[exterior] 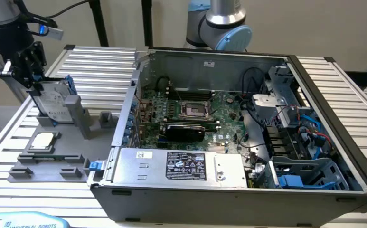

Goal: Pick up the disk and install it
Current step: 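Pick up the disk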

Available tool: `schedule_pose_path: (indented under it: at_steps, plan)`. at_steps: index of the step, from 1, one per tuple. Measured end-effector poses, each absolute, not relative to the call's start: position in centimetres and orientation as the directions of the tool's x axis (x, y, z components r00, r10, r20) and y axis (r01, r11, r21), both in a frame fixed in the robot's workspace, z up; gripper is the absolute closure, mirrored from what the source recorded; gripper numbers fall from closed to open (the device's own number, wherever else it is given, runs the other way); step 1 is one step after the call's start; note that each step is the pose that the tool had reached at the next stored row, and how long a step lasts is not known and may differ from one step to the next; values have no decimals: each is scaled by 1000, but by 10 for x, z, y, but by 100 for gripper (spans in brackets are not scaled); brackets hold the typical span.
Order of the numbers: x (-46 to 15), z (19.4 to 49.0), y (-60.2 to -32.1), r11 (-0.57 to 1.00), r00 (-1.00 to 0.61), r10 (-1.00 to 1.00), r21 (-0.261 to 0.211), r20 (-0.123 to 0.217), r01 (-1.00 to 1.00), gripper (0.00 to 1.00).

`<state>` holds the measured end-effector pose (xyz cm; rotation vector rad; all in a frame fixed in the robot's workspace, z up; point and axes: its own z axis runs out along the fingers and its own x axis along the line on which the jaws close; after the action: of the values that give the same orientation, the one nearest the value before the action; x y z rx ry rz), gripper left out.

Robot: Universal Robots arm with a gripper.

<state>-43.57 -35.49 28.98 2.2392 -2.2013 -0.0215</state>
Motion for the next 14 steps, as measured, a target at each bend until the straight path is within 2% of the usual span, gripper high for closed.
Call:
schedule_pose_path:
  at_steps: [2, 3, 8, 9, 14]
  plan:
    - [-436, 290, -355, -17, 17, -1000, 10, -9, -1000, 54]
    - [-436, 290, -355, -18, 17, -1000, 10, -9, -1000, 61]
    - [-436, 290, -356, -17, 17, -1000, 10, -9, -1000, 63]
    - [-436, 290, -356, -17, 17, -1000, 10, -9, -1000, 67]
    - [-436, 290, -359, -17, 17, -1000, 10, -9, -1000, 67]
